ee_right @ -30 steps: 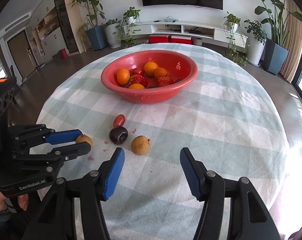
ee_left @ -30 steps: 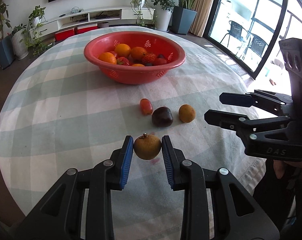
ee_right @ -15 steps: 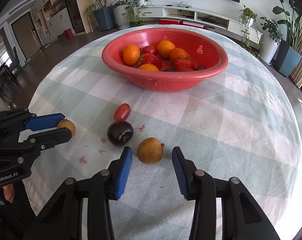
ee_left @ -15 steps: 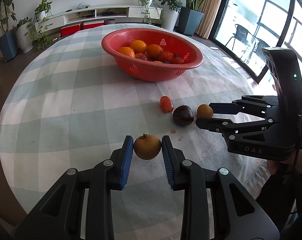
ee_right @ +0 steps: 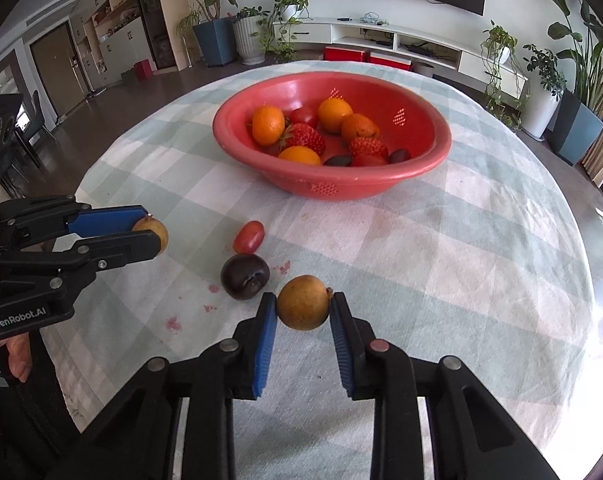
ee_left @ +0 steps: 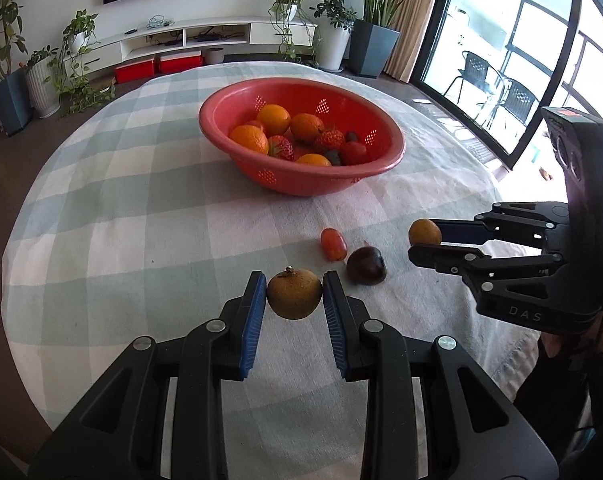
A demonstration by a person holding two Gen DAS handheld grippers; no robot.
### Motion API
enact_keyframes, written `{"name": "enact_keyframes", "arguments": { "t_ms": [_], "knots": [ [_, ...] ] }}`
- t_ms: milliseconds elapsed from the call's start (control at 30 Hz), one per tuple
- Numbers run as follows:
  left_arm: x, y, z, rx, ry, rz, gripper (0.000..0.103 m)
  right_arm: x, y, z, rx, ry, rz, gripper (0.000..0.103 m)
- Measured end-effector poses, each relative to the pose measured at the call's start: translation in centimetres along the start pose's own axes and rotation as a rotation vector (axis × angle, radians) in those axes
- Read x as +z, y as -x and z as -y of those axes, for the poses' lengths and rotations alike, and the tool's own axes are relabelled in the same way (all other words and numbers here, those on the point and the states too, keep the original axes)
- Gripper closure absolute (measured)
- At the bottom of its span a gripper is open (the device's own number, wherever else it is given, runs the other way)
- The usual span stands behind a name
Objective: Organize fruits
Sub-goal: 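Carry both pears over the red bowl and lower them in, then open both tools to release the pears and withdraw from the bowl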
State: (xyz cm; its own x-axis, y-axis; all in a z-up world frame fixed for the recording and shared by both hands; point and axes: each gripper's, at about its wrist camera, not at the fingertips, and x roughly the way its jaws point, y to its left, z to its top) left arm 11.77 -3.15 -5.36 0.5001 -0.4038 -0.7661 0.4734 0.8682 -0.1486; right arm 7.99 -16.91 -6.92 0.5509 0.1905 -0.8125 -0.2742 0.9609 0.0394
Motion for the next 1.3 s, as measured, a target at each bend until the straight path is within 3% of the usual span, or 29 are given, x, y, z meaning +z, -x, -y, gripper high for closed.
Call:
{"name": "enact_keyframes", "arguments": {
  "t_ms": [333,567,833,1300],
  "knots": [
    [8.4,0.6,0.2,0.014,-0.086,0.083,0.076,5.6,3.3,2.4,-0.036,-0.002,0.109,0.074],
    [13.4,-3.4,-0.4,0.023,-0.113,0.046,0.076,10.0,0.3,3.1,-0.042,0.033,0.087,0.074],
    [14.6,-8.6,-0.3,-0.003,-0.136,-0.020,0.075,12.4,-4.5,3.6,-0.133,0.113,0.018,0.074],
    [14.9,-12.2,-0.3,-0.007,-0.155,-0.059,0.075,11.7,-7.1,4.3,-0.154,0.133,-0.035,0.074]
  ]
}}
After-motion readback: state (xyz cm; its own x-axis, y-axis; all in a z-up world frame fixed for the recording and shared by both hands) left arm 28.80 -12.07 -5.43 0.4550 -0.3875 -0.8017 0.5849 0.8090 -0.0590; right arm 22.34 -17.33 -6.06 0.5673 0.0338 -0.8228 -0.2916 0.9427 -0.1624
